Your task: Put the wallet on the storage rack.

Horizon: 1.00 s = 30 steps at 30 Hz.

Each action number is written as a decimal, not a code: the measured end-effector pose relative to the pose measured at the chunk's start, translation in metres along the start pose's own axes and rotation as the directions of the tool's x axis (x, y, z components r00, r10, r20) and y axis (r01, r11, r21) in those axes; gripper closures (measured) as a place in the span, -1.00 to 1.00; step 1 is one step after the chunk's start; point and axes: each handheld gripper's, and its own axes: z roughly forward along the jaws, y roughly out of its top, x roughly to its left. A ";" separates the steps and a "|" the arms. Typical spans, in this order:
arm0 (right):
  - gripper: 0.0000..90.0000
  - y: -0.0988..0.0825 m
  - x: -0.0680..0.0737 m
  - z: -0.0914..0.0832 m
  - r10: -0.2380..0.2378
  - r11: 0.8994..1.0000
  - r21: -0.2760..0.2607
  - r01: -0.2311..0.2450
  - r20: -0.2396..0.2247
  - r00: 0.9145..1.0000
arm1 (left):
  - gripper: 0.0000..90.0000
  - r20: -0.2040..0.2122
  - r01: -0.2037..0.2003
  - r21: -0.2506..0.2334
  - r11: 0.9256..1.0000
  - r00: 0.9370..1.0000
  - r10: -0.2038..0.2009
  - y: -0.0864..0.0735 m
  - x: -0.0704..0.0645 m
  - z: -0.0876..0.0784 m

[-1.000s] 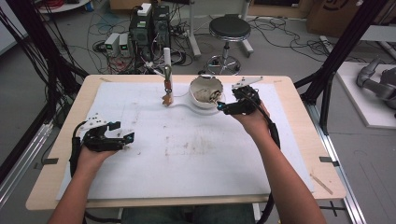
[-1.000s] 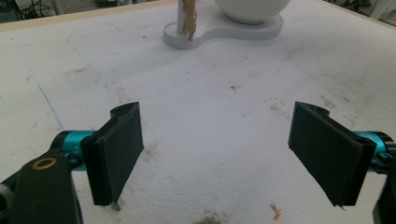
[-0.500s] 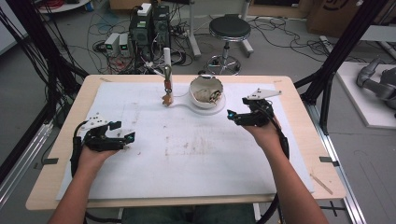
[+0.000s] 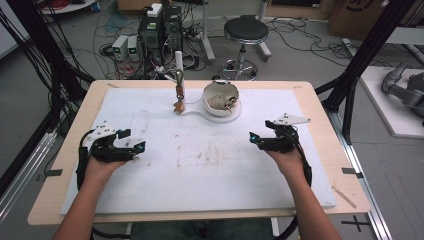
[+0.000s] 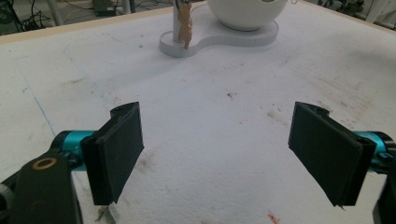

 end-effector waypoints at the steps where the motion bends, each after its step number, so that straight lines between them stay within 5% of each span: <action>1: -0.55 -0.003 0.000 0.000 -0.007 1.000 0.005 0.007 0.003 1.000 | -0.60 0.000 0.001 -0.002 1.000 1.000 -0.001 0.000 0.000 0.001; 8: -0.55 -0.017 -0.001 0.000 -0.003 1.000 0.021 0.003 0.012 1.000 | -0.60 0.007 -0.003 -0.001 1.000 1.000 0.003 0.001 -0.003 0.004; 30: -0.55 -0.020 -0.006 0.002 0.000 0.999 0.034 -0.001 0.025 1.000 | -0.60 0.008 -0.014 0.009 1.000 1.000 0.014 0.000 -0.003 0.005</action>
